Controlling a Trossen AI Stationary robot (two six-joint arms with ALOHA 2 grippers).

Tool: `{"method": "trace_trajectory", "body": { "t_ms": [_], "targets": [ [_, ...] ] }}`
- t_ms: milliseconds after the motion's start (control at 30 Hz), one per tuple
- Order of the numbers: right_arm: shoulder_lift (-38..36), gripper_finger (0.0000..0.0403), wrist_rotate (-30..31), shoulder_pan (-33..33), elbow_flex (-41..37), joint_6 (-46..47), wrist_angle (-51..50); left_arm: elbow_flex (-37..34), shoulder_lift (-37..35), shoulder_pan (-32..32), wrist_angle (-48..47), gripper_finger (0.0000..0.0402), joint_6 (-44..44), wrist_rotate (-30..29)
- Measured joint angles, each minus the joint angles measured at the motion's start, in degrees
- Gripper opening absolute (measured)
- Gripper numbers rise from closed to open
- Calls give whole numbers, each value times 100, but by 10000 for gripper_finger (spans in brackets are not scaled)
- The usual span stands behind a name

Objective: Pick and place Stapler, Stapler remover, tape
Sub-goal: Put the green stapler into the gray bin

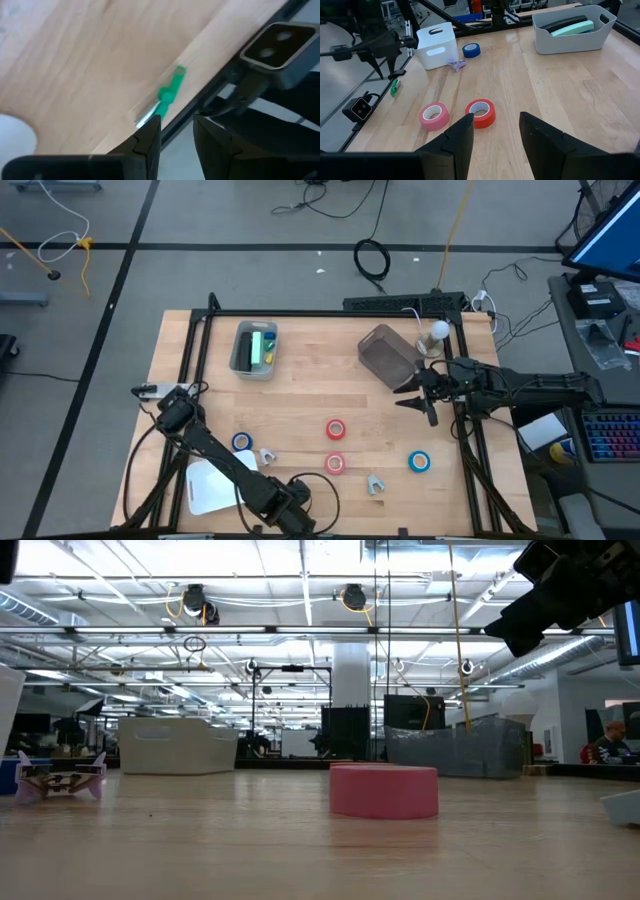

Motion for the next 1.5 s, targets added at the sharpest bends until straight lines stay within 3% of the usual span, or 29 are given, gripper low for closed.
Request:
{"method": "trace_trajectory", "body": {
  "t_ms": [200,400,700,1067,1500],
  "targets": [
    [1,151,0,1,0,0,2,196,4,10,254,115,453,-329],
    [1,151,-2,1,0,0,2,196,254,97,626,115,1424,40],
    [1,151,-15,1,0,0,2,194,404,107,214,115,2027,204],
    [1,151,-17,1,0,0,2,195,435,116,321,115,2173,124],
    [-1,151,-20,0,0,0,0,196,608,107,226,115,2041,469]
  ]
}}
